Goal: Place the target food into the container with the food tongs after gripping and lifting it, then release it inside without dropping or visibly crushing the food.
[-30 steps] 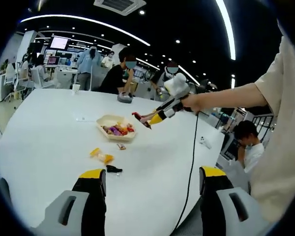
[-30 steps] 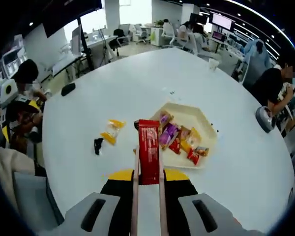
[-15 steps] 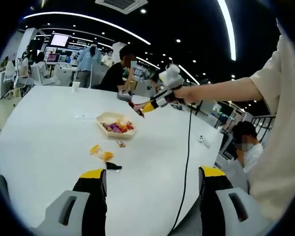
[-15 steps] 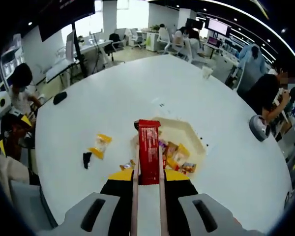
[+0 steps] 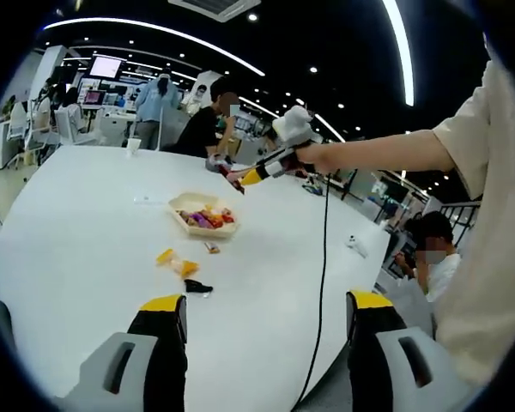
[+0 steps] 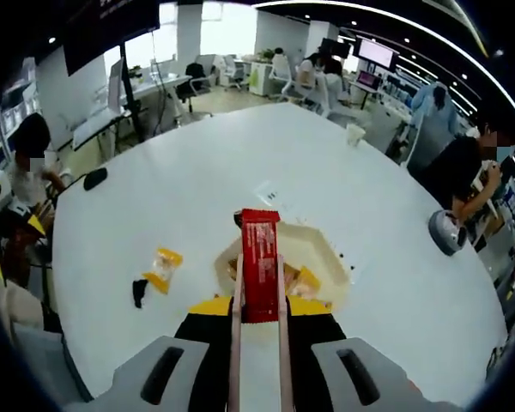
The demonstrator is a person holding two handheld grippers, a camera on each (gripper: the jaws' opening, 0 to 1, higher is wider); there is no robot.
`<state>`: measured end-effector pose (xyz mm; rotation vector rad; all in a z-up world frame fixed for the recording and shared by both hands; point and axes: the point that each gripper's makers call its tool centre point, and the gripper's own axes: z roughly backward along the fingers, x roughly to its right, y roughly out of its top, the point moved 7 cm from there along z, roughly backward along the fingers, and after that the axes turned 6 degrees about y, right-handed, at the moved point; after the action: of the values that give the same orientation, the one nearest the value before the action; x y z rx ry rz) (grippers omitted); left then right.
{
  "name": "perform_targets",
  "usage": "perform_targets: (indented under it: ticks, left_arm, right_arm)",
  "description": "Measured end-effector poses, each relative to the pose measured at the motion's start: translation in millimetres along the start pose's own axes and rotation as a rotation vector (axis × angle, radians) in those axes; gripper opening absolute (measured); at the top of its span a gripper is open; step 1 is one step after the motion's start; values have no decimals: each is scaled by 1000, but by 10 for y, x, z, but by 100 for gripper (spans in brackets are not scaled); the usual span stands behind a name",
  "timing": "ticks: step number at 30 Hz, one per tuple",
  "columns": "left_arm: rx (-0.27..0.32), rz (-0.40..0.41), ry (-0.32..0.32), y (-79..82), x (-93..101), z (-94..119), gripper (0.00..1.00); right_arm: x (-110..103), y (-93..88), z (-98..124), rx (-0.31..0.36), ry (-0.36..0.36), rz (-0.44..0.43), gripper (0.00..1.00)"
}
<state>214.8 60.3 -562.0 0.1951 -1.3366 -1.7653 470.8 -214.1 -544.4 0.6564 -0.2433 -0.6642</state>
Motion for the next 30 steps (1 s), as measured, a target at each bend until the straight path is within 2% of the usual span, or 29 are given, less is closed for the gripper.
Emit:
perform_targets:
  ticks: [9, 30]
  left_arm:
    - [-8, 6, -4, -17, -5, -31, 75]
    - [-19, 14, -17, -26, -12, -65, 74]
  right_arm:
    - [69, 43, 39, 15, -23, -7, 21]
    - [16, 58, 39, 17, -40, 8, 22]
